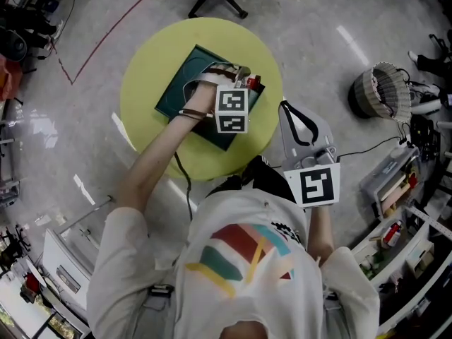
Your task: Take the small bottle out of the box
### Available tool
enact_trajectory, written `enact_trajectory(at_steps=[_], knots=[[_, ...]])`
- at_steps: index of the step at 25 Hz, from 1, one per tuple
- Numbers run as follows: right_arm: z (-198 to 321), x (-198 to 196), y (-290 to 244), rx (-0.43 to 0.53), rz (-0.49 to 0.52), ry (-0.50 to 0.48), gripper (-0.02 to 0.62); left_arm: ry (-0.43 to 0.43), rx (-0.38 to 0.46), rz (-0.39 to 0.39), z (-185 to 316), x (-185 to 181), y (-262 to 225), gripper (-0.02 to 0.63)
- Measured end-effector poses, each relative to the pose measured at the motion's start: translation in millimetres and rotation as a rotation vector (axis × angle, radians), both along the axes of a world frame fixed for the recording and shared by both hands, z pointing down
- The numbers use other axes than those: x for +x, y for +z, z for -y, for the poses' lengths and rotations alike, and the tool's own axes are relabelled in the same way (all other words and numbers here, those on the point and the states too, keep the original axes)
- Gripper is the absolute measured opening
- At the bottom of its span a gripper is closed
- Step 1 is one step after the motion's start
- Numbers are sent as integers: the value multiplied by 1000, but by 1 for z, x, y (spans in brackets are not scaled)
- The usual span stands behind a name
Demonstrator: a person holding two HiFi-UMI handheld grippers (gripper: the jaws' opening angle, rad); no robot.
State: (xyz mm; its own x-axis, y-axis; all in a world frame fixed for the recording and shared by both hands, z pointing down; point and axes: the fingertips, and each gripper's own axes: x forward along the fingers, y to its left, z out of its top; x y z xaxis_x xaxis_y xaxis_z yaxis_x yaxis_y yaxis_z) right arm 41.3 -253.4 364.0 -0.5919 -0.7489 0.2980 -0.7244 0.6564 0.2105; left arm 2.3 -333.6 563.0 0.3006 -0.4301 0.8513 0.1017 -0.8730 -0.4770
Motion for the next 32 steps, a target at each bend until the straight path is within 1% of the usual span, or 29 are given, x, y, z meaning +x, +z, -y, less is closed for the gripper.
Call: enact_trajectory(at_steps=[2,4,9,14,16,17,20,21,22,26,28,32], knots=[[-1,-1,-4,9,0,1,3,-43,45,-47,6,-1,-17,201],[-2,-2,-8,20,1,2,3,-94,89,-109,11,-3,-38,201],[-3,-7,-23,57,8,7,3,-267,184,-332,16,-11,-103,201],[-1,-15,-42,111,14,14,3,-403,249,-542,8,-22,-162,201],[-1,-21,-49,129,19,9,3,-478,251,-663,3,-30,-183,201],[-1,-25,-52,138,21,4,3,-524,238,-737,0,-35,-193,201],[-3,-34,-57,154,26,-11,3,-662,153,-990,-10,-50,-215,201],[-5,-37,-59,157,30,-15,3,-696,130,-1060,-13,-55,-220,201],[-6,-39,-60,160,33,-18,3,-723,124,-1108,-17,-60,-225,201],[-10,-50,-62,165,41,-13,3,-820,195,-1218,-34,-88,-240,201],[-12,-55,-64,165,62,-3,3,-873,228,-1272,-45,-103,-245,201],[-15,-61,-65,163,101,11,3,-932,279,-1398,-63,-125,-257,201]])
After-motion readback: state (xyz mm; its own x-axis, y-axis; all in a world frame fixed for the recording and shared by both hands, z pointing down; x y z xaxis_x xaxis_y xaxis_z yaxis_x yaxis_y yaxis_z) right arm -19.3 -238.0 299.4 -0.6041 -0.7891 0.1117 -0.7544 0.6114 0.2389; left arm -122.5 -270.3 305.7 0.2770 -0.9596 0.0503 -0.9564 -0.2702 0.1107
